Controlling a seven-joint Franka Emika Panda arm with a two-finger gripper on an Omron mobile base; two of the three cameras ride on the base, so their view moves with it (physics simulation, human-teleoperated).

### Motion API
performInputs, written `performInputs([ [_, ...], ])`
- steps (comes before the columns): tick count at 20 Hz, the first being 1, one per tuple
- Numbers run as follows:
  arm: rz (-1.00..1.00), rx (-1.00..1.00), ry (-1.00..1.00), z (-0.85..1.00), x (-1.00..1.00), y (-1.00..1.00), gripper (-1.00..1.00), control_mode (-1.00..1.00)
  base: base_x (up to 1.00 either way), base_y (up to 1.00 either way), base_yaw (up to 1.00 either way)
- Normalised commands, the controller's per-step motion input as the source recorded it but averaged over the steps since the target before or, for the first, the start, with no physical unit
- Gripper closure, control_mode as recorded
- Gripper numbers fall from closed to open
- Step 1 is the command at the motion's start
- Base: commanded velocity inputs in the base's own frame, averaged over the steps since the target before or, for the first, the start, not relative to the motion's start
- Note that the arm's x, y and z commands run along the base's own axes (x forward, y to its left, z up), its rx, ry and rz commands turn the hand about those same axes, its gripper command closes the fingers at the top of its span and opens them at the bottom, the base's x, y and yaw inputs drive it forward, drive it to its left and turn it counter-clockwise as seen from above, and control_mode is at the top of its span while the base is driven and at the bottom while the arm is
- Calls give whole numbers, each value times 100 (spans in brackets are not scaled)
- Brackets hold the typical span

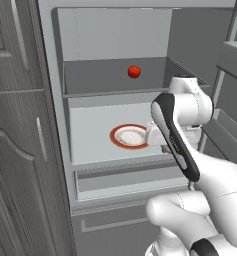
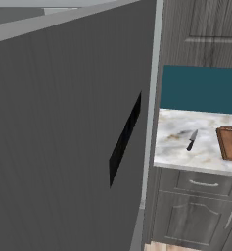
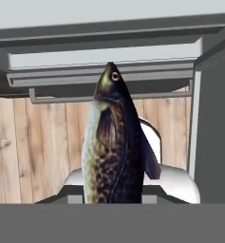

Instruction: Retrieve the fish from the fridge and place it on the cutting board.

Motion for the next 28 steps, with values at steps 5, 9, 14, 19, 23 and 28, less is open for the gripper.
performInputs([
  [5, 0, 0, 1, 11, -47, -6, 100, -100, 0, 0, 0],
  [9, 0, 0, 0, 5, -31, -1, 100, -100, 0, 0, 0],
  [14, 0, 0, 0, 0, -25, -1, 100, -100, 0, 0, 0],
  [19, 0, -1, 1, 4, -20, -3, 100, -100, 0, 0, 0],
  [23, 0, -1, 2, 0, -1, 0, 100, -100, 0, 0, 0],
  [28, 0, -4, 0, 0, 0, 0, 100, -100, 0, 0, 0],
])
